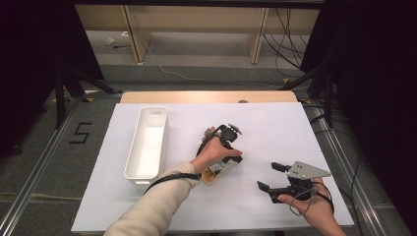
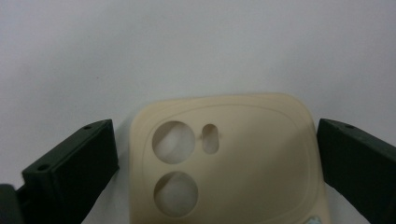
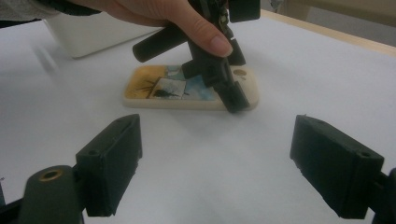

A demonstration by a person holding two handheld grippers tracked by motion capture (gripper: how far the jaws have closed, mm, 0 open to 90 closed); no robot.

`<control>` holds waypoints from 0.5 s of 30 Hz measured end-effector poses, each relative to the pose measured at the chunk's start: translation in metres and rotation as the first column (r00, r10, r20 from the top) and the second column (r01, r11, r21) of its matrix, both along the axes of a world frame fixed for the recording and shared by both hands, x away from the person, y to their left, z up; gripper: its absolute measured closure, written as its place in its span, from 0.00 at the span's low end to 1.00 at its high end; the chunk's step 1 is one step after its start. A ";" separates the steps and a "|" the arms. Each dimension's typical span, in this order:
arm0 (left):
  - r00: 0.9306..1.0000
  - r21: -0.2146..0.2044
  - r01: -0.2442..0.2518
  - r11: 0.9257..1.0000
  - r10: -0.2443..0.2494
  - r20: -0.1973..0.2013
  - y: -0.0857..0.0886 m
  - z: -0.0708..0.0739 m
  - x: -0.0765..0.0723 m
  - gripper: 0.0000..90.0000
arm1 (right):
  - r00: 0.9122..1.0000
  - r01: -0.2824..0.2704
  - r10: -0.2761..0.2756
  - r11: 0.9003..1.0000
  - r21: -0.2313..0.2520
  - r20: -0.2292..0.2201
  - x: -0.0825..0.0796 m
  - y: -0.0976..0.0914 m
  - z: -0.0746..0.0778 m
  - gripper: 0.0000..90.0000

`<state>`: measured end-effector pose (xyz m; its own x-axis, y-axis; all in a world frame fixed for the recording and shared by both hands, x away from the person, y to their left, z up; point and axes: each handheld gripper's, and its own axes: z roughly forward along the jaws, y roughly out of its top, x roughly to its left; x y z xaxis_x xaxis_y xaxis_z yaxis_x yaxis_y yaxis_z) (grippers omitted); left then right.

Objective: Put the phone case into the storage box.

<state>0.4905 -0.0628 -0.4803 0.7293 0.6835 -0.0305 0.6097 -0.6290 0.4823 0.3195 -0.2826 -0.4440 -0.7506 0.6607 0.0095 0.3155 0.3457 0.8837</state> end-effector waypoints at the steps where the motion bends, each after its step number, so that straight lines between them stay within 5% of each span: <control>1: 1.000 0.000 0.000 1.000 0.000 0.000 0.000 0.000 0.000 0.00 | 1.000 0.000 0.000 1.000 0.000 -0.001 0.000 0.000 0.000 0.20; 15: 1.000 0.022 -0.005 1.000 0.005 -0.004 -0.002 0.002 0.000 0.02 | 1.000 0.001 -0.001 1.000 -0.002 0.000 0.000 0.000 0.000 0.20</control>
<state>0.4905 -0.0649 -0.4786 0.7256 0.6878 -0.0181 0.6148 -0.6363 0.4659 0.3197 -0.2828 -0.4443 -0.7496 0.6619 0.0084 0.3162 0.3469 0.8830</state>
